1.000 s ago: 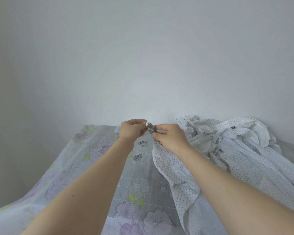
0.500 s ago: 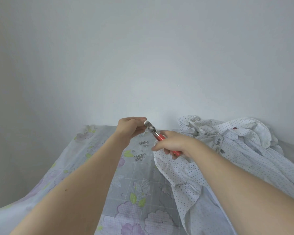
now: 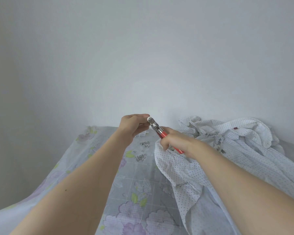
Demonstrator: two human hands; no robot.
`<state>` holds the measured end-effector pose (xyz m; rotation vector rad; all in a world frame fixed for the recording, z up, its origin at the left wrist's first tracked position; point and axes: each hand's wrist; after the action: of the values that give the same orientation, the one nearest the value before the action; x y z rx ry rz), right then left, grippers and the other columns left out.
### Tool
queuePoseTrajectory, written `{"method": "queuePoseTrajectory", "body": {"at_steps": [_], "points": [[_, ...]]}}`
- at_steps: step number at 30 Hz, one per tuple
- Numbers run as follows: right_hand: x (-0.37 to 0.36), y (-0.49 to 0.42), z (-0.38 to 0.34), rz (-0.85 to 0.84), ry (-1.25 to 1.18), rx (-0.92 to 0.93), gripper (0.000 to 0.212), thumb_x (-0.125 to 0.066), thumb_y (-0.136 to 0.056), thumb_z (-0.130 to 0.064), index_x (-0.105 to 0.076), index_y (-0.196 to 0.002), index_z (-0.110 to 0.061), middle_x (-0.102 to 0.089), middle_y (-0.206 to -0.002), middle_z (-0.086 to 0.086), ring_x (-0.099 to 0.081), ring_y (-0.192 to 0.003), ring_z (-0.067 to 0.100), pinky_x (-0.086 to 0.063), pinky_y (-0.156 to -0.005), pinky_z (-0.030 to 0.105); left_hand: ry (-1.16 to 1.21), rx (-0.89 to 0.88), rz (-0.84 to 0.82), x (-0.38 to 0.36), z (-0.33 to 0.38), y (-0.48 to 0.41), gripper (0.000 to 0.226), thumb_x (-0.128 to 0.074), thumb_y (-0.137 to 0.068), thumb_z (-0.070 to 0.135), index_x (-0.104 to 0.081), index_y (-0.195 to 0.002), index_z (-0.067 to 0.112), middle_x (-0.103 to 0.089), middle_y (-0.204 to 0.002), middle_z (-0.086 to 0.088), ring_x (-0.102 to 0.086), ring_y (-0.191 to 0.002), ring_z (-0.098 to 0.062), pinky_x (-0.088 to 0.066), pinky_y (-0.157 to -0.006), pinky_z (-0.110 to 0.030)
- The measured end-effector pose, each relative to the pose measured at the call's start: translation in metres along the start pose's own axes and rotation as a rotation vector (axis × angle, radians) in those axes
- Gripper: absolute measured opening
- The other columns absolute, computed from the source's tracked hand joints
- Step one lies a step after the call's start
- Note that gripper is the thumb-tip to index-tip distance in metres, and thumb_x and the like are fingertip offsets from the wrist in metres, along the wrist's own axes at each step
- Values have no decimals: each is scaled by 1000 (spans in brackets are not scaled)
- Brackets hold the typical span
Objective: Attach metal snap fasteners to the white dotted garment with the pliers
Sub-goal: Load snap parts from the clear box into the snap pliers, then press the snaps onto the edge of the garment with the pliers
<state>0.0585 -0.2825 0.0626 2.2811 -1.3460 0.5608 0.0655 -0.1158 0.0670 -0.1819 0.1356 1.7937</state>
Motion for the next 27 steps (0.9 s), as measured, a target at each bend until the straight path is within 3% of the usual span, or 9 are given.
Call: {"method": "queuePoseTrajectory", "body": {"at_steps": [3,5,7,9,12,15,22,27], "points": [[1,3,0,-24,-42,27,83,-54,-78,-2,-23,-150,-30,-39,-119,0,-41,-82,5,-32,-67,24,18,9,-19,-2,1,3,14,-60,-81,-5,-69,-86,4,-66,-78,-8,-63,-70,-17,-58,-64,-19],[0,4,0,-39,-31,33,79,-55,-76,-4,-29,-146,-31,-42,-115,0,-42,-82,7,-32,-65,25,-1,17,-32,-3,3,3,14,-60,-82,-5,-70,-86,4,-68,-79,-8,-64,-71,-17,-58,-63,-20],[0,4,1,-24,-40,16,53,-57,-71,-4,-51,-120,-25,-49,-97,0,-45,-80,13,-35,-68,27,-24,17,-32,-3,3,4,13,-61,-81,-5,-70,-83,4,-69,-78,-8,-65,-71,-16,-57,-63,-20],[0,6,0,-22,-104,-26,32,-58,-61,-5,-55,-92,-16,-48,-81,5,-45,-70,18,-38,-69,32,-43,14,-16,-6,3,3,12,-60,-82,-5,-70,-82,3,-68,-78,-8,-64,-68,-16,-57,-62,-20],[5,9,2,-32,-160,-107,40,-59,-57,-9,-59,-96,-4,-54,-82,12,-51,-74,25,-47,-76,38,-103,41,25,-12,-1,2,9,-60,-83,-2,-67,-79,2,-66,-74,-10,-63,-64,-16,-58,-60,-19],[12,14,7,-39,-183,-181,25,-59,-69,-9,-59,-95,-9,-66,-93,15,-61,-83,28,-52,-96,44,-118,87,22,-21,-7,3,7,-62,-83,0,-66,-77,2,-66,-74,-11,-61,-64,-18,-58,-60,-21],[28,34,11,-57,-190,-325,29,-58,-73,-12,-59,-102,-8,-64,-96,15,-61,-86,30,-54,-89,43,-63,151,0,-45,-20,11,9,-62,-87,5,-63,-78,3,-68,-59,-7,-64,-55,-15,-58,-60,-24],[36,47,19,-24,-193,-354,35,-59,-73,-12,-58,-107,-9,-65,-97,17,-62,-85,30,-52,-93,49,1,180,-38,-61,-25,18,11,-54,-94,10,-60,-99,3,-68,-53,-4,-65,-47,-12,-58,-55,-24]]}}
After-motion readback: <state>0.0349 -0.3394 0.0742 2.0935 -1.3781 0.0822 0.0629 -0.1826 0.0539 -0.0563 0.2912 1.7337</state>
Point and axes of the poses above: each hand's wrist, its own y-axis away from the middle knuckle, its own x-axis out of the back of the hand, z = x × y
